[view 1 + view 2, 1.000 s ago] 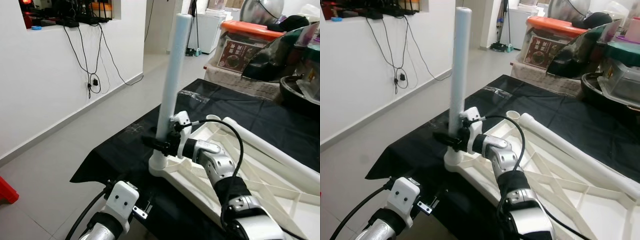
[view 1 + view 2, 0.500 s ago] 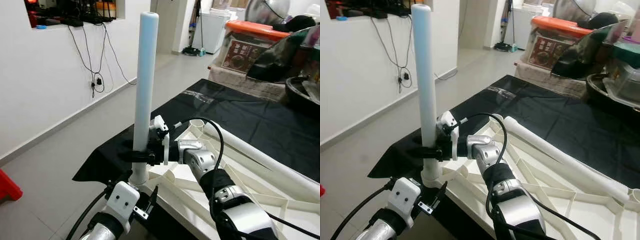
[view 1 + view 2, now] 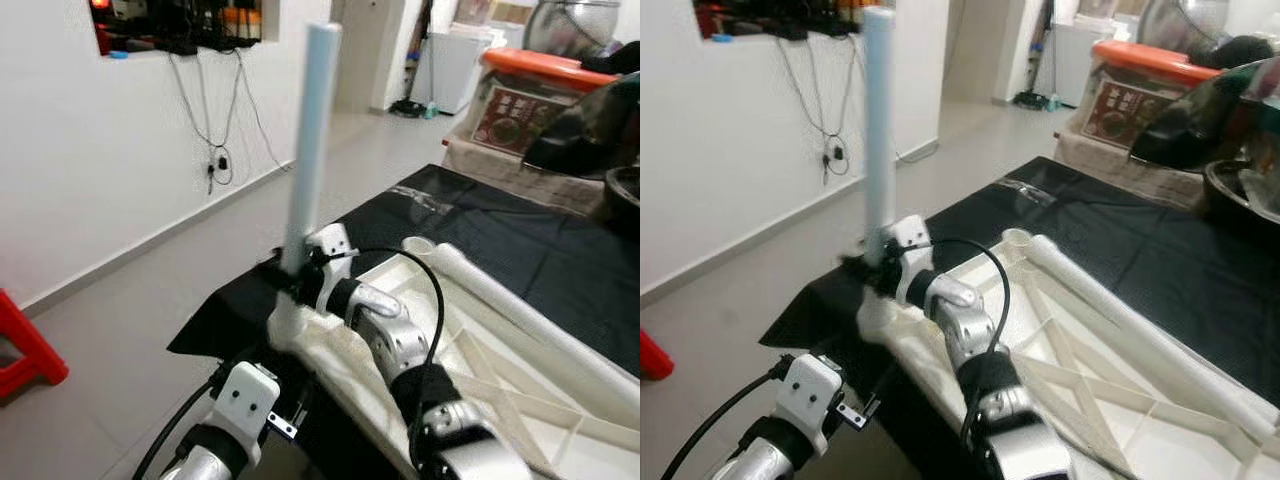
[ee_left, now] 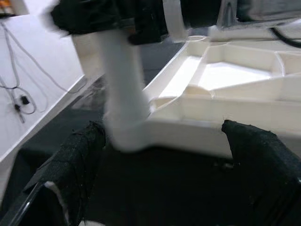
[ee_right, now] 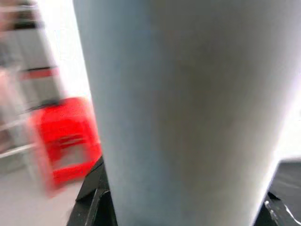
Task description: Building children table
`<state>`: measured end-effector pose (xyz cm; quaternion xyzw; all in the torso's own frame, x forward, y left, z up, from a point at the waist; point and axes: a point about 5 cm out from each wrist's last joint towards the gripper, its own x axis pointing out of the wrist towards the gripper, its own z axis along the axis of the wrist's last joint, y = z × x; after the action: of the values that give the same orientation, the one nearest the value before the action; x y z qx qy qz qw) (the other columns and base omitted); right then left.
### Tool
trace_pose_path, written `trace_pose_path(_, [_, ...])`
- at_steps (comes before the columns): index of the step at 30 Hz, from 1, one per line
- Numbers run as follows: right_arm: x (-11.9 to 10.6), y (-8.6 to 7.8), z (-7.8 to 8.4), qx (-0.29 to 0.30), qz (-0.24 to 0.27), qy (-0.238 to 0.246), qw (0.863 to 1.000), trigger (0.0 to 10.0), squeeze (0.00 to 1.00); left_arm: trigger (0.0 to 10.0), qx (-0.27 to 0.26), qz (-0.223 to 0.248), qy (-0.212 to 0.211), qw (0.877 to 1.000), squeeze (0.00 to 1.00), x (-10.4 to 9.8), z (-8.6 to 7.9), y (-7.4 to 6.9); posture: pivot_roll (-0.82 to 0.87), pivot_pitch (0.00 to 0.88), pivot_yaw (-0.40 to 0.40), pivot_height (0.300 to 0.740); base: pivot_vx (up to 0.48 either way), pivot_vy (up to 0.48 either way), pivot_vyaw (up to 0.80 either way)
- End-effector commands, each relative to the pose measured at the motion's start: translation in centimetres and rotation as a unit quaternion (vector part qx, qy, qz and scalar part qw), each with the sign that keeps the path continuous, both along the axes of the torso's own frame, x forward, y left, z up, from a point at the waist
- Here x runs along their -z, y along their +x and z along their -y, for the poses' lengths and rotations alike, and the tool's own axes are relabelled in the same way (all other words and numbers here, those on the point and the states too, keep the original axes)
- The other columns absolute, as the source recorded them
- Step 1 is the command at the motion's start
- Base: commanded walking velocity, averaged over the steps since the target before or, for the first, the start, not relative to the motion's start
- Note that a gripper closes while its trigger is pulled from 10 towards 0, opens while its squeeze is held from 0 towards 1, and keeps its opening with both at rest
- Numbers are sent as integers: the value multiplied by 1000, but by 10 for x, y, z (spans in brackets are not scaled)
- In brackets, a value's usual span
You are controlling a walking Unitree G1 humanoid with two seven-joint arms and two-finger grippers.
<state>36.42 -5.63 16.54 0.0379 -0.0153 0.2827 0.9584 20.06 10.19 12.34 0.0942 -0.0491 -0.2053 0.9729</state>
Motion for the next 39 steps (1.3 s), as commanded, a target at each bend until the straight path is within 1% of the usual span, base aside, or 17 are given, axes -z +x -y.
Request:
trace_pose_path(1, [3, 3, 27, 109, -12, 3, 994, 0, 0, 10000, 3, -7, -1, 1000, 0, 2, 0, -1, 237, 0, -108, 740, 0, 0, 0])
trace_pose_path(4, [6, 0, 36, 167, -18, 1, 986, 0, 0, 10000, 3, -7, -1, 1000, 0, 3, 0, -1, 239, 0, -113, 740, 0, 0, 0])
trace_pose_path(8, [14, -22, 58, 342, -43, 24, 939, 0, 0, 10000, 2, -7, 0, 1000, 0, 3, 1, -1, 241, 0, -115, 740, 0, 0, 0])
trace_pose_path(12, [14, -32, 54, 400, -65, 41, 913, 0, 0, 10000, 3, -7, 0, 1000, 0, 4, 1, -1, 239, 0, -116, 740, 0, 0, 0])
trace_pose_path(15, [14, -33, 51, 401, -70, 41, 912, 0, 0, 10000, 3, -8, 0, 1000, 0, 4, 1, -1, 238, 0, -115, 740, 0, 0, 0])
trace_pose_path(16, [13, -31, 42, 373, -70, 46, 924, 10000, 0, 10000, 3, -8, 0, 1000, 0, 4, 1, -1, 240, 0, -117, 740, 0, 0, 0])
trace_pose_path(17, [13, -31, 40, 365, -70, 47, 927, 10000, 0, 10000, 2, -8, 0, 1000, 0, 4, 1, -1, 240, 0, -117, 740, 0, 0, 0])
trace_pose_path(18, [12, -31, 34, 335, -61, 57, 939, 10000, 1000, 10000, 2, -8, 0, 1000, 0, 4, 1, -1, 237, 0, -118, 740, 0, 0, 0])
trace_pose_path(22, [11, -32, 27, 298, -50, 64, 951, 10000, 1000, 10000, 1, -8, 0, 1000, 0, 4, 1, -1, 235, 0, -115, 740, 0, 0, 0])
trace_pose_path(23, [8, -29, 19, 234, -43, 77, 968, 10000, 800, 10000, 1, -8, 0, 1000, 0, 4, 1, 0, 235, 0, -116, 740, 0, 0, 0])
trace_pose_path(24, [8, -29, 19, 234, -43, 77, 968, 10000, 800, 10000, 1, -8, 0, 1000, 0, 4, 1, 0, 235, 0, -116, 740, 0, 0, 0])
trace_pose_path(25, [9, -26, 15, 191, -52, 96, 976, 10000, 0, 10000, 1, -8, 0, 1000, 0, 4, 1, 0, 232, 0, -112, 740, 0, 0, 0])
trace_pose_path(28, [7, -25, 9, 118, -66, 123, 983, 10000, 0, 10000, 2, -8, 0, 1000, 0, 4, 1, 0, 233, 0, -113, 740, 0, 0, 0])
trace_pose_path(29, [7, -23, 7, 15, -68, 108, 992, 10000, 0, 10000, 2, -9, -1, 1000, 0, 4, 1, 0, 233, 0, -111, 740, 0, 0, 0])
trace_pose_path(33, [8, -22, 7, -37, -69, 96, 992, 10000, 0, 10000, 2, -8, -1, 1000, 0, 4, 1, 0, 233, 0, -111, 740, 0, 0, 0])
trace_pose_path(36, [14, -18, 10, -159, -79, 11, 984, 10000, 0, 10000, 4, -10, -6, 1000, 0, 4, 2, 0, 236, 0, -116, 740, 0, 0, 0])
trace_pose_path(39, [6, -16, 0, -245, -80, 7, 966, 10000, 0, 10000, 4, -10, -7, 1000, 0, 4, 2, -1, 244, 0, -121, 740, 0, 0, 0])
